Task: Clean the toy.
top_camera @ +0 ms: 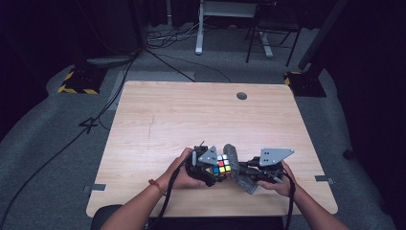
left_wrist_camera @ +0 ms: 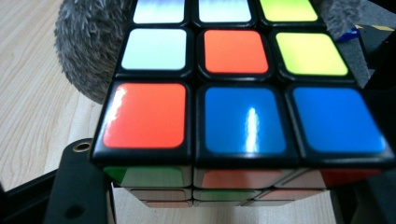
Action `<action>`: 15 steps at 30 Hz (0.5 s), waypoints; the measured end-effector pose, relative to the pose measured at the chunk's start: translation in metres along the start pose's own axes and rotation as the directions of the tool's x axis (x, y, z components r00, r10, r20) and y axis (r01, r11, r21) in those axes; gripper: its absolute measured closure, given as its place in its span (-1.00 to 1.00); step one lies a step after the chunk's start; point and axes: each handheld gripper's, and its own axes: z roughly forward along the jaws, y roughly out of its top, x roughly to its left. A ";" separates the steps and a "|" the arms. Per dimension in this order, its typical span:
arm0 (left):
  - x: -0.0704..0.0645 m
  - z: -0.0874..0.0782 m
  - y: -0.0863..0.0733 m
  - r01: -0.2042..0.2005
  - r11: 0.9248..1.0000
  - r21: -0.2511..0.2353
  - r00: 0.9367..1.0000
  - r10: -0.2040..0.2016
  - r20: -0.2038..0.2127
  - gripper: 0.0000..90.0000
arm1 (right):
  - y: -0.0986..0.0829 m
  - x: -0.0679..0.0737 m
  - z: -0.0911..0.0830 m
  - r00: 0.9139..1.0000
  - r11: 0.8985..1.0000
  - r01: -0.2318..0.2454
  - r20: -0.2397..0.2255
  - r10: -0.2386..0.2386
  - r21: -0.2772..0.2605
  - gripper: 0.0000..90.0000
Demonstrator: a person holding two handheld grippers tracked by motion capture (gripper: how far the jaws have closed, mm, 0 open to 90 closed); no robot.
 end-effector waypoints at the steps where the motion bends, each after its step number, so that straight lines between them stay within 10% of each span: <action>1: 0.000 0.001 0.001 0.000 1.000 0.012 1.000 0.000 -0.018 -0.33 | 0.000 0.001 -0.001 1.000 1.000 -0.001 -0.009 0.001 -0.006 0.71; 15: -0.002 -0.005 0.004 -0.039 0.998 -0.039 0.999 0.039 -0.012 -0.26 | -0.006 -0.001 0.009 0.999 0.998 -0.022 -0.030 0.024 0.051 0.71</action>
